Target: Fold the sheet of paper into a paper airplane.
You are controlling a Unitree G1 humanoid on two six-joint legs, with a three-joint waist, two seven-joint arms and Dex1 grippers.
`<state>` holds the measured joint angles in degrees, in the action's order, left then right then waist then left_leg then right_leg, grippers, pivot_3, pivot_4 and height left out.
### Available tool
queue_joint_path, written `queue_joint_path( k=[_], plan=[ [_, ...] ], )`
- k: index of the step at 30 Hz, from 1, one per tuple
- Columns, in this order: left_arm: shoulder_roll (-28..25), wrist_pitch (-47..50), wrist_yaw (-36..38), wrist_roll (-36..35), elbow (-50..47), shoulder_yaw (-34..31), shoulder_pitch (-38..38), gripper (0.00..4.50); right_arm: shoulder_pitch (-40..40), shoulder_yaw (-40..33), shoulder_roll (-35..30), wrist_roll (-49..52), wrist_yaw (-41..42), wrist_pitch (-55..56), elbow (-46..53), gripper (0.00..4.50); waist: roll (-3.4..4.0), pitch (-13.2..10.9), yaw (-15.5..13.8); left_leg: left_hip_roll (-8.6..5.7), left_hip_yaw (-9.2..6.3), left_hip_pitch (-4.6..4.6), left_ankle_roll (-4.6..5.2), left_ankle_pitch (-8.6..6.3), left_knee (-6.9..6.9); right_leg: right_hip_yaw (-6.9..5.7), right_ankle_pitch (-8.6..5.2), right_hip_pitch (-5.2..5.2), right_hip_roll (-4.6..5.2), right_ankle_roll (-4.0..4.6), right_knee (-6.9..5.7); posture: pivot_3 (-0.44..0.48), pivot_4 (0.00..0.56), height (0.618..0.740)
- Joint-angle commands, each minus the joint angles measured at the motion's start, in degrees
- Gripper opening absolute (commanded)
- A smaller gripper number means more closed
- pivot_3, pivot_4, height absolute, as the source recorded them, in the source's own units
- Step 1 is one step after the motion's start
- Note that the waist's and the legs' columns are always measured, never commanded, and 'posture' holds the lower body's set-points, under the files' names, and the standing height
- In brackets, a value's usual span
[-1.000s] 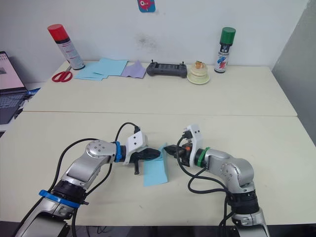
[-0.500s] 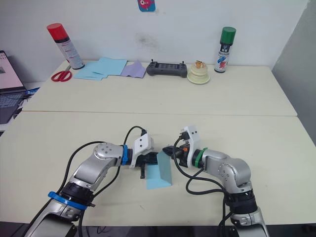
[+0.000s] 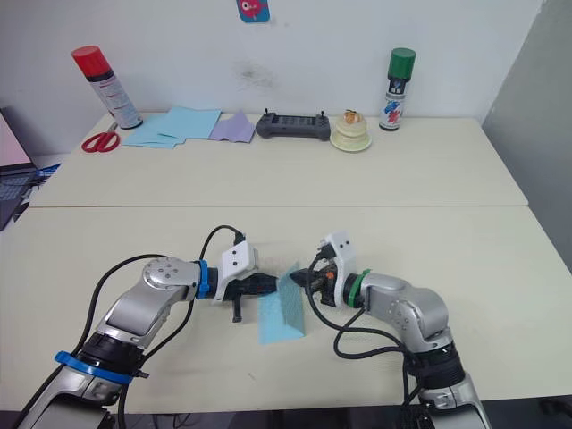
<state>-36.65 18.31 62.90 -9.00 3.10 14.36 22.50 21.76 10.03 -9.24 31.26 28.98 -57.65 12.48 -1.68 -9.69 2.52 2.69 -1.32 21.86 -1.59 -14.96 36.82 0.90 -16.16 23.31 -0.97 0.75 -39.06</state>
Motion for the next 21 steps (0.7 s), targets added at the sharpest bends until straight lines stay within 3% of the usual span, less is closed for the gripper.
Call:
queue_joint_path(
  k=[1, 8, 12, 21],
  plan=[
    [-0.14, 1.45, -1.14, 0.90, 2.26, -0.11, -1.96, 0.00, 1.62, 2.03, 0.05, -0.90, 1.90, 2.86, -0.37, 0.01, 0.00, 0.00, 0.01, 0.00, 0.00, 0.00, 0.00, 0.00, 0.00, 0.00, 0.00, 0.00, 0.00, 0.00, 0.00, 0.000, 0.150, 0.740],
    [0.19, 1.72, -1.64, 0.22, 2.74, -0.69, -2.70, 0.00, 3.29, 8.76, -2.10, -6.31, 5.38, 8.49, -4.71, 0.01, 0.01, 0.01, 0.00, -0.01, 0.00, -0.02, 0.00, 0.00, 0.01, -0.01, 0.00, -0.01, 0.00, 0.00, 0.00, 0.000, 0.150, 0.740],
    [-3.21, 3.87, -0.41, -0.74, 2.82, -2.59, -3.02, 0.00, 3.88, 12.01, -3.33, -10.30, 7.02, 12.70, -8.02, 0.01, 0.00, 0.01, 0.21, 0.00, 0.00, -0.03, 0.00, 0.00, 0.01, -0.01, 0.00, -0.01, 0.00, 0.00, -0.01, 0.000, 0.150, 0.740],
    [-6.25, 6.41, -1.28, -6.72, 1.10, -11.65, -0.24, 0.00, 4.55, 13.30, -3.18, -14.74, 7.26, 15.89, -11.39, 0.01, -0.01, -0.01, 0.43, 0.02, -0.05, -0.02, 0.00, 0.00, 0.01, -0.06, 0.00, 0.01, -0.01, 0.00, -0.04, 0.000, 0.150, 0.740]
  ],
)
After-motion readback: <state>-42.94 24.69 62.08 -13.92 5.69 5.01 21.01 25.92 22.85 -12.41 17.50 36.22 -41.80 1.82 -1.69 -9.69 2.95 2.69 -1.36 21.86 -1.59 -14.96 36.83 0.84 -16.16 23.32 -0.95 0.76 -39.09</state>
